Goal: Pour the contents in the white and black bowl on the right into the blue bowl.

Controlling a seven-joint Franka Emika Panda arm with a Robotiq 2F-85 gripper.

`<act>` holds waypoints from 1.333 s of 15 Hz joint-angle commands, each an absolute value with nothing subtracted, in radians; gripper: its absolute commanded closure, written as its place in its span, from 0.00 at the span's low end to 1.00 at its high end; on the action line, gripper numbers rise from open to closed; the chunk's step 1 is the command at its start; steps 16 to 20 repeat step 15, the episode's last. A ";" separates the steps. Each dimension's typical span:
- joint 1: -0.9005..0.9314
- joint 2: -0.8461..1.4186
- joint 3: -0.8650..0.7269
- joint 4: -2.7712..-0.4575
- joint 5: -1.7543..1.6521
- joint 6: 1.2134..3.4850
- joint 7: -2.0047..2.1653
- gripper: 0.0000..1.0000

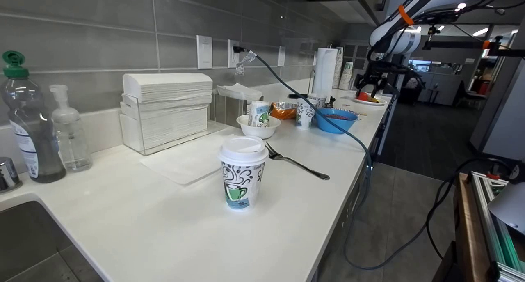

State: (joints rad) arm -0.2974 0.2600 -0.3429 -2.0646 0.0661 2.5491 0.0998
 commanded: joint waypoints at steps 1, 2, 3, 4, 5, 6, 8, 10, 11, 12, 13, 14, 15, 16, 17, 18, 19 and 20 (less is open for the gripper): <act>-0.080 0.152 -0.536 -2.180 -0.212 2.582 0.230 0.00; -0.013 0.130 -0.587 -2.194 -0.296 2.582 0.262 0.00; 0.049 0.103 -0.624 -2.209 -0.377 2.577 0.291 0.00; 0.110 0.080 -0.663 -2.214 -0.458 2.566 0.320 0.00; 0.161 0.055 -0.688 -2.219 -0.538 2.552 0.346 0.00; 0.197 0.024 -0.694 -2.228 -0.619 2.540 0.368 0.00; 0.105 -0.110 -0.517 -2.298 -0.745 2.479 0.356 0.00; 0.014 0.013 -0.456 -2.213 -0.655 2.523 0.358 0.00; -0.015 0.009 -0.424 -2.210 -0.654 2.523 0.357 0.00; -0.031 0.011 -0.413 -2.208 -0.654 2.523 0.357 0.00; -0.041 0.017 -0.414 -2.206 -0.655 2.523 0.357 0.00; -0.048 0.023 -0.416 -2.204 -0.656 2.523 0.357 0.00; -0.051 0.026 -0.417 -2.204 -0.656 2.523 0.357 0.00; -0.051 0.026 -0.417 -2.204 -0.656 2.523 0.357 0.00; -0.051 0.026 -0.417 -2.204 -0.656 2.523 0.357 0.00; -0.051 0.026 -0.417 -2.204 -0.656 2.523 0.357 0.00; -0.051 0.026 -0.417 -2.204 -0.656 2.523 0.357 0.00; -0.051 0.026 -0.417 -2.204 -0.656 2.523 0.357 0.00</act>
